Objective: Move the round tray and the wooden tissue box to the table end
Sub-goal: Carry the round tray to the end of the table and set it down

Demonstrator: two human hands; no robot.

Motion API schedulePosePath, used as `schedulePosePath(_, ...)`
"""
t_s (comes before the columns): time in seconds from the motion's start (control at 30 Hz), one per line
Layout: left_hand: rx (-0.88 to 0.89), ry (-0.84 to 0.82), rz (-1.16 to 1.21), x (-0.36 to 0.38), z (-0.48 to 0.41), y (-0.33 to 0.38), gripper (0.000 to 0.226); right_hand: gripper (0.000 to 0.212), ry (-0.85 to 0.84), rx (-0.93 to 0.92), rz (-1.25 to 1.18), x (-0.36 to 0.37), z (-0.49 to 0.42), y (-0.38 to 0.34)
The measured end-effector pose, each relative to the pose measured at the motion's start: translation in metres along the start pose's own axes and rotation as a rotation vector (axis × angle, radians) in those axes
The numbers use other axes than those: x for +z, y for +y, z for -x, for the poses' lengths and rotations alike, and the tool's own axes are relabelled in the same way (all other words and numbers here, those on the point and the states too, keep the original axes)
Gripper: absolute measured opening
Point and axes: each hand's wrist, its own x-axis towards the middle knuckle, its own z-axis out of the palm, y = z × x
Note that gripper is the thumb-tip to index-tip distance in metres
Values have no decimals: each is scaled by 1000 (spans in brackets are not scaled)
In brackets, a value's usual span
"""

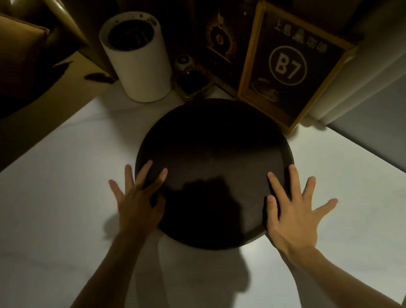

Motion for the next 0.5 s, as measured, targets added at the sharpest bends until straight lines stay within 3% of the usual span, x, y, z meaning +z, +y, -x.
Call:
schedulePosePath(0.1, -44, -167, -74, -24, 0, 10, 60, 54, -70, 3, -5, -9, 4, 0)
schedulePosePath(0.2, -322, -316, 95, -36, 5, 36, 60, 55, -182, -51, -21, -24, 6, 3)
schedulePosePath(0.3, -393, -227, 318, -43, 57, 74, 66, 52, -313, -98, -77, -45, -5, 8)
schedulePosePath(0.37, -385, -198, 387, -51, 118, 96, 66, 42, -393, -106, -268, -69, -6, 16)
schedulePosePath(0.43, -416, -220, 403, -53, 186, 97, 66, 31, -376, -106, -452, -86, 13, 23)
schedulePosePath(0.5, -541, -167, 454, -53, 252, 82, 63, 31, -346, -125, -443, -96, 51, 21)
